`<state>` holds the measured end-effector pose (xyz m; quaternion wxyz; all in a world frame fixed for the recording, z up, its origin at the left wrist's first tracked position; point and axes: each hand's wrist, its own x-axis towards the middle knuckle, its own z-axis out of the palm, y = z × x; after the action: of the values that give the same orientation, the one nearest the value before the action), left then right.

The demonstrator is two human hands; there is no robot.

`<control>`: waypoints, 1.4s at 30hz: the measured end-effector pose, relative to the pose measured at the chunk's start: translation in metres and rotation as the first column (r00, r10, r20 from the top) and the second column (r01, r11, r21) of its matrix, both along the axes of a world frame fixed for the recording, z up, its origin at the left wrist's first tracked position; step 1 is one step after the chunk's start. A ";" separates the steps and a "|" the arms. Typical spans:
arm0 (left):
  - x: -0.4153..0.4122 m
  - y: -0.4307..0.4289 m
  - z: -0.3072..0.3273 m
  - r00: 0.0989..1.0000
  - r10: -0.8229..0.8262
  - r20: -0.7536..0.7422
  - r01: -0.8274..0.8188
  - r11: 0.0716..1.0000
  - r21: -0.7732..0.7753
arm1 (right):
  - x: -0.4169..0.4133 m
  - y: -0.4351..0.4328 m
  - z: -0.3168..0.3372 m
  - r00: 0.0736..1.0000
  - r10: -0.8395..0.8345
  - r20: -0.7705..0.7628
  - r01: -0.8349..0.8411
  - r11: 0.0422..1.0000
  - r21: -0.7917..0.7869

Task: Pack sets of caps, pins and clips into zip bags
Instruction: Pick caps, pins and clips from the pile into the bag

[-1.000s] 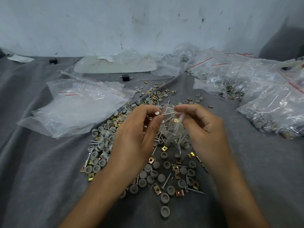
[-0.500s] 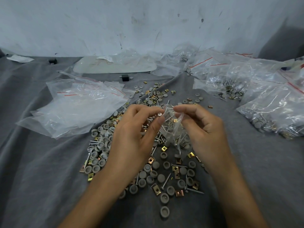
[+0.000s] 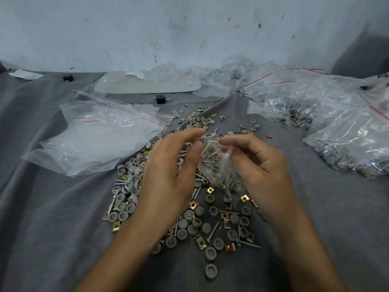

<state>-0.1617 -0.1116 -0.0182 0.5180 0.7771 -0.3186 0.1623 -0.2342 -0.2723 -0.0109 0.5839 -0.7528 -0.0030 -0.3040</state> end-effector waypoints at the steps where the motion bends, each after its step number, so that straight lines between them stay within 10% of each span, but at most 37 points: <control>1: 0.002 0.001 -0.001 0.999 -0.015 -0.031 0.015 1.000 -0.021 | 0.000 -0.001 0.001 1.000 0.004 0.016 -0.004 1.000 0.023; 8: 0.009 0.006 0.010 0.899 -0.348 -0.268 0.318 0.936 -0.149 | -0.001 -0.004 0.004 0.970 0.237 0.051 -0.239 0.900 0.364; 19: -0.008 0.025 0.022 0.926 -0.336 -0.175 0.314 0.939 -0.141 | -0.004 0.006 0.008 0.902 0.411 0.131 -0.389 0.644 0.658; 28: -0.016 0.046 0.019 0.993 -0.101 -0.067 0.091 0.986 -0.141 | -0.003 0.016 0.009 0.887 0.462 0.006 -0.402 0.767 0.501; 33: -0.014 0.048 0.014 0.999 -0.013 -0.048 0.008 0.993 -0.114 | -0.013 0.012 0.010 0.841 0.438 -0.318 -0.448 0.893 0.044; 42: -0.013 0.048 0.017 0.971 -0.160 -0.175 0.111 0.960 -0.259 | -0.011 0.012 0.013 0.974 0.226 -0.034 -0.223 0.973 0.059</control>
<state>-0.1752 -0.0635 -0.0013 0.6493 0.6948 -0.2964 0.0880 -0.2449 -0.2599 0.0016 0.6349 -0.7373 -0.0679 -0.2207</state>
